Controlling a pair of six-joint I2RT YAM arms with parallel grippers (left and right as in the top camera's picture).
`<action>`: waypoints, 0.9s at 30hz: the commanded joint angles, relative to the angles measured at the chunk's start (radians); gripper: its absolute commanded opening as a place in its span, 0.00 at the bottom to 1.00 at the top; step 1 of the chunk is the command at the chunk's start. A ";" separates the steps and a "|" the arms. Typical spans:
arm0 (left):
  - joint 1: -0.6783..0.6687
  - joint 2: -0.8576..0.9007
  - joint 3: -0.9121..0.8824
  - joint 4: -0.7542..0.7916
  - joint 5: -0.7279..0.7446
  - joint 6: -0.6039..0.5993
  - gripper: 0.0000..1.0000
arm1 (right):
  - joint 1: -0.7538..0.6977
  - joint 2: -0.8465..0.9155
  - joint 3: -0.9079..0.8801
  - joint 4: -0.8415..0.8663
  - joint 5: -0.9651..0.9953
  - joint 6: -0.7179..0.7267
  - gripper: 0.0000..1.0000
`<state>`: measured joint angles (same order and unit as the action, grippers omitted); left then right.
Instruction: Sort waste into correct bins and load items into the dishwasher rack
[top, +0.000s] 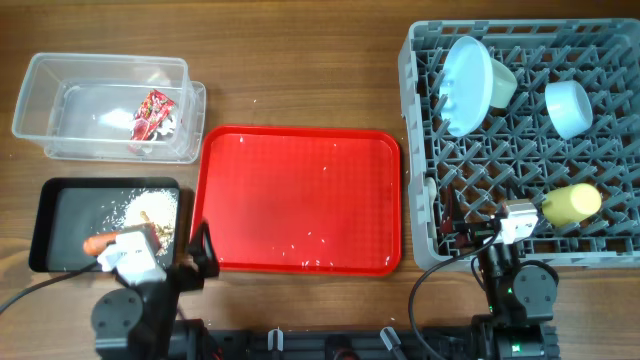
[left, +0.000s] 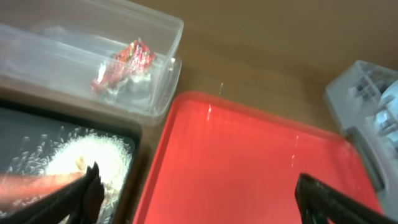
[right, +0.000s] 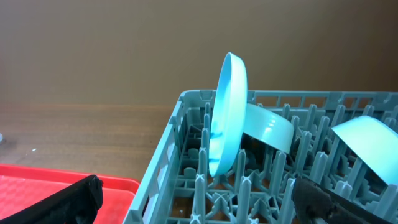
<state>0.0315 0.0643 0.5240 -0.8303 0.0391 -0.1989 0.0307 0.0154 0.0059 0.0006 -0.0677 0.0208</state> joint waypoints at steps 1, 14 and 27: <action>0.006 -0.061 -0.238 0.295 0.016 0.008 1.00 | -0.006 -0.011 0.000 0.002 -0.010 -0.011 1.00; 0.017 -0.061 -0.518 0.766 0.091 0.087 1.00 | -0.006 -0.011 0.000 0.002 -0.010 -0.011 1.00; 0.017 -0.059 -0.518 0.766 0.091 0.087 1.00 | -0.006 -0.011 0.000 0.002 -0.010 -0.011 1.00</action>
